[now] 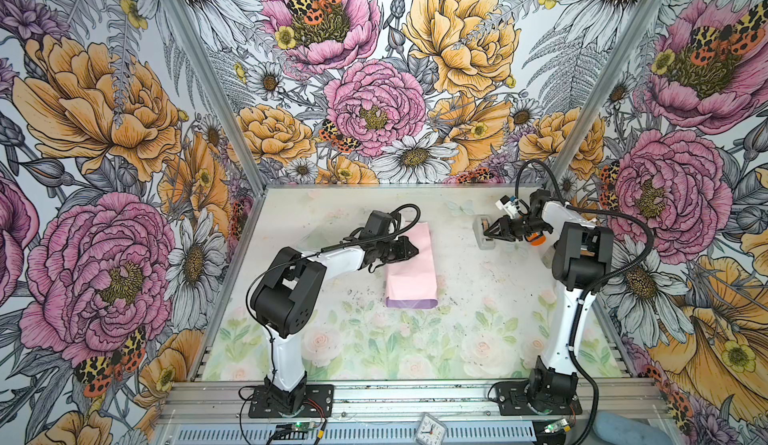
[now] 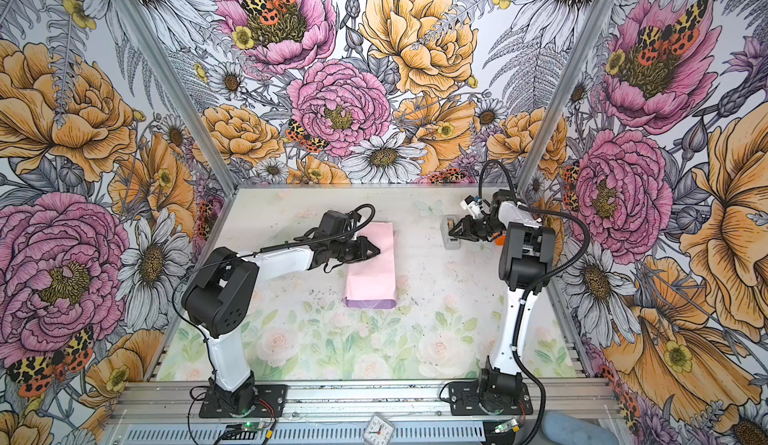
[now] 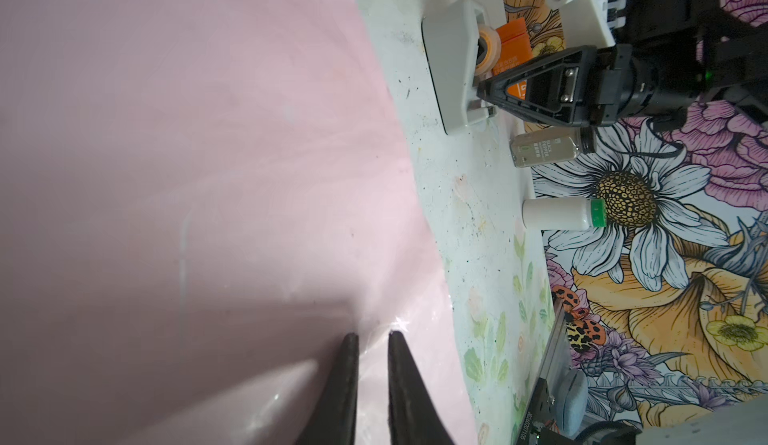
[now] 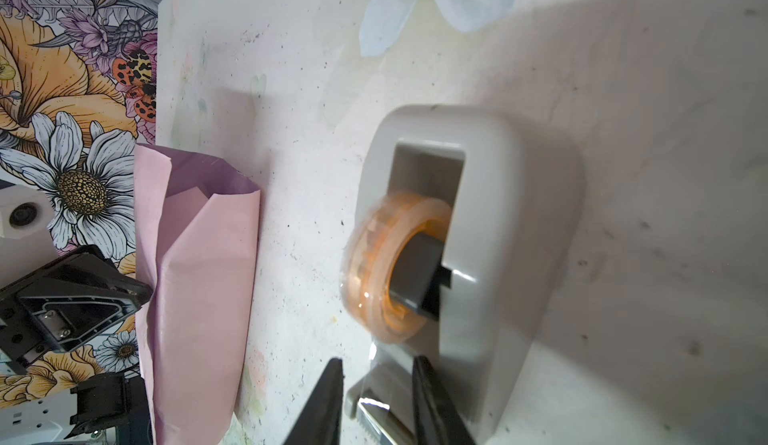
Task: Wrap the gift box in paper
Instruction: 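Lower the right gripper to the tape dispenser's cutting edge while left holds paper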
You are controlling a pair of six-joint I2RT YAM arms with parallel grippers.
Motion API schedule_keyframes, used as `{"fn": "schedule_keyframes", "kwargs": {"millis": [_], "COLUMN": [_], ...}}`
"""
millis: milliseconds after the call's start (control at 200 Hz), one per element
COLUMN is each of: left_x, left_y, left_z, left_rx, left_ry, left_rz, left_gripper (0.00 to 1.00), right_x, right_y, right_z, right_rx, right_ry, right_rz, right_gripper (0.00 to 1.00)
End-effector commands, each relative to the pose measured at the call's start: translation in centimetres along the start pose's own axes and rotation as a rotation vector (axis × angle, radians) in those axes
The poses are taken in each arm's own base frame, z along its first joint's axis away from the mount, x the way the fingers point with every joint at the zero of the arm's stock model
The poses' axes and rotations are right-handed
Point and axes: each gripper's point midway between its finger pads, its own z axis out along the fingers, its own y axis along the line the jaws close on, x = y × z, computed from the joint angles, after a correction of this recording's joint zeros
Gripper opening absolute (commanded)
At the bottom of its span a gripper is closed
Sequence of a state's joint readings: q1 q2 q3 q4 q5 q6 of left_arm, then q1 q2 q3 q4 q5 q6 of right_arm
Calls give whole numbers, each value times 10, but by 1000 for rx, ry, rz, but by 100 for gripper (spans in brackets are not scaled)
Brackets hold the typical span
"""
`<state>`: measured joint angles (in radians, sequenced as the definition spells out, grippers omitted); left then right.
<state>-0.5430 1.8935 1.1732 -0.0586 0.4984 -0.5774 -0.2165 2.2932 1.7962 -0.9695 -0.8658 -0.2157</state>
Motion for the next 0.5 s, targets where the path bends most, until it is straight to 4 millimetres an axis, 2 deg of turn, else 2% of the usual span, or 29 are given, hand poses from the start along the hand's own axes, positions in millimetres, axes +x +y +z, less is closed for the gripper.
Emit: {"fn": "schedule_keyframes", "kwargs": {"millis": [0,490], "left_x": [32,32], "left_y": [27,26], "left_z": [9,9], "left_rx": [-105,-104], "left_ry": [88,89], "left_rz": [-59,-56], "left_gripper": [17,17], "right_x": [9,5], "right_y": [3,0], "right_z": [13,17], "right_rx": [-55,-90], "right_ry": [46,56], "right_rz": [23,38], "right_gripper": [28,24]}}
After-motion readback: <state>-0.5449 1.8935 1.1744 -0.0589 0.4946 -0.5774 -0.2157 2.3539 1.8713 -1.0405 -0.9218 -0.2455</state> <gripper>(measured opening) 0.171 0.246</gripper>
